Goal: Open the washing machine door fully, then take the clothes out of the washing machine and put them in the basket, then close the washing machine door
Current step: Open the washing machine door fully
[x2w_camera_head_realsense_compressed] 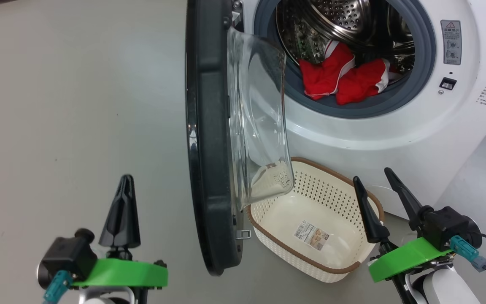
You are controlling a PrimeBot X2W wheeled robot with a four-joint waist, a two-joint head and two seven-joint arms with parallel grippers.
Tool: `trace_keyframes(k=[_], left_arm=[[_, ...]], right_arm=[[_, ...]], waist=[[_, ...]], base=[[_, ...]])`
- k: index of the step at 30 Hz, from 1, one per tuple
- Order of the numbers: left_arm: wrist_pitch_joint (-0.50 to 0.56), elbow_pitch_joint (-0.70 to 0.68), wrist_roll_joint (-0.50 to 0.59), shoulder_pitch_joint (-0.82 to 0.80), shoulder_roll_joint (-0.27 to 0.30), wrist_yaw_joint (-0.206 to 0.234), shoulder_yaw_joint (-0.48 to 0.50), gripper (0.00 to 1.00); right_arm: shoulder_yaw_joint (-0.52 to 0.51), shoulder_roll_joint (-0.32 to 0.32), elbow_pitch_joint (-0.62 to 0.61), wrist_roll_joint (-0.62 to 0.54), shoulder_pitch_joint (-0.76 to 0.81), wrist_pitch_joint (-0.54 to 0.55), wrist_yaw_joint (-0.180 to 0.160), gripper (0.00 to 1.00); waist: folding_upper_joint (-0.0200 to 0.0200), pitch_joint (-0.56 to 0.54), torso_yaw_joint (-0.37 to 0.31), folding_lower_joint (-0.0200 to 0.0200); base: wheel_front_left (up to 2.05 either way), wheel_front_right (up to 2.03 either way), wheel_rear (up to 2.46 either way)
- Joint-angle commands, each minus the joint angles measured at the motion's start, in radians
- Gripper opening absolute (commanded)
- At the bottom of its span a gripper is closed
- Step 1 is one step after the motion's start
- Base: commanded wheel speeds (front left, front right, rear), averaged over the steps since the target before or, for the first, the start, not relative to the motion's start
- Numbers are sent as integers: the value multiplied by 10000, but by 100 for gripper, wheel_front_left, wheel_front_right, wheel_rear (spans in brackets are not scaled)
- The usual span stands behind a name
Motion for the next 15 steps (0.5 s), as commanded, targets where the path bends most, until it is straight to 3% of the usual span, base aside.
trace_keyframes(k=[1, 15], left_arm=[[-51, -512, 95, -517, 139, -39, 351, 0], [-51, -2290, 693, -1216, 139, -27, -546, 0]], right_arm=[[213, 45, -218, 96, -79, -64, 48, 100], [398, 45, -104, 248, -102, -64, 48, 100]], waist=[[0, -34, -3, 0], [0, -135, -191, 0]], base=[[0, 0, 0], [0, 0, 0]])
